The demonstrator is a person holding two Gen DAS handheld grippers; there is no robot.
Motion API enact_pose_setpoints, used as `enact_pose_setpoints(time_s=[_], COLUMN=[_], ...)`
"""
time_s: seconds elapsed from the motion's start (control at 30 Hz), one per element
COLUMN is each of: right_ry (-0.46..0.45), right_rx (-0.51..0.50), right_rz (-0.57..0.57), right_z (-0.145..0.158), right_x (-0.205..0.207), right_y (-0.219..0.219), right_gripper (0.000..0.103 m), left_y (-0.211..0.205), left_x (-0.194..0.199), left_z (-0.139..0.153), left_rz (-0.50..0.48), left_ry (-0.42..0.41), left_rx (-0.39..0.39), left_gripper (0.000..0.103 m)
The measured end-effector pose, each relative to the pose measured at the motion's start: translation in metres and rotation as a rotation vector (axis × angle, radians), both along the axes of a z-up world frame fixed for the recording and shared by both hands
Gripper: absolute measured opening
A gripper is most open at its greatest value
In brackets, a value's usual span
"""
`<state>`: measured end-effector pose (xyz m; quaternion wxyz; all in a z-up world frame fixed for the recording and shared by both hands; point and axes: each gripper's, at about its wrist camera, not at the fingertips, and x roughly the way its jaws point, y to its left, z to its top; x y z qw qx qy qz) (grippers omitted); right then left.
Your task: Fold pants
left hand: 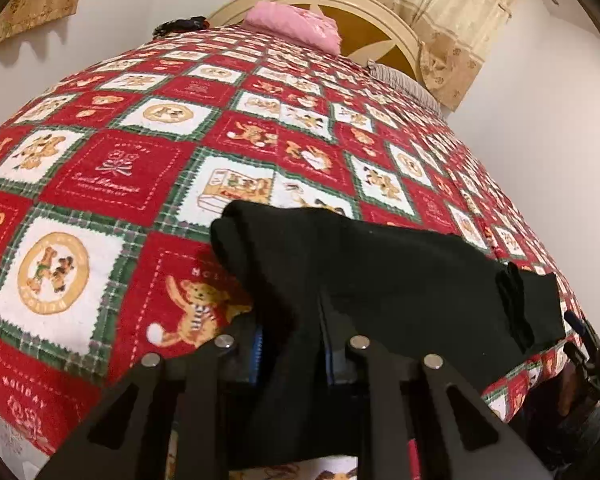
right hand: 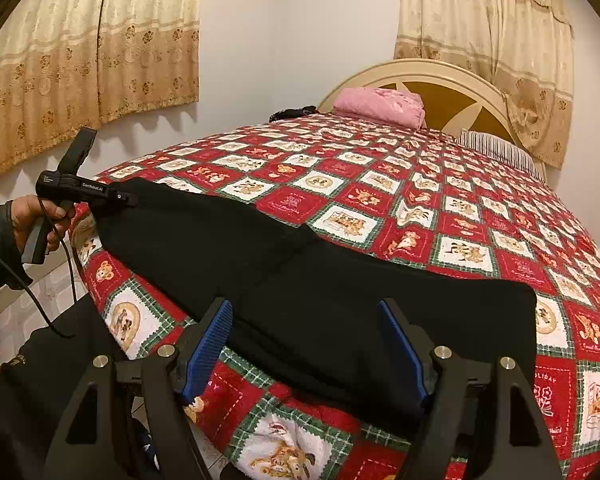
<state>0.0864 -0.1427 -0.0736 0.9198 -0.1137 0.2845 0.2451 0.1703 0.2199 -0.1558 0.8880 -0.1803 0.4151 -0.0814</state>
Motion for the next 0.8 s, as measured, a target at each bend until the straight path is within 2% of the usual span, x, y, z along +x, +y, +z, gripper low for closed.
enact_pose_setpoints(time_s=[0.1,0.2,0.5,0.67,0.8], right_ry=[0.002,0.0,-0.03,-0.054,-0.076], right_rx=[-0.001,-0.003,0.031,0.035,0.051], right_rz=[-0.019,-0.05,-0.138,-0.177,-0.217], right_z=[0.0,0.0,0.009,0.016,0.021], right_x=[0.0,0.002,0.003,-0.003,-0.008], right_y=[-0.006,-0.015,-0.052,-0.071,-0.091], right_gripper=[0.076,0.076,0.076,0.076,0.076], left_y=[0.007,0.002,-0.067,-0.118,-0.161], left_x=[-0.005,-0.013,-0.007,0.002,0.015], left_z=[0.01,0.032,0.091,0.118,0.133], left_rz=[0.033,0.017,-0.134,-0.215,-0.288], left_ry=[-0.015,-0.063,-0.116,-0.149,-0.151], left_rx=[-0.092,-0.165,-0.351,-0.385,-0.359], left_gripper=[0.022,0.022,0.022,0.022,0.022])
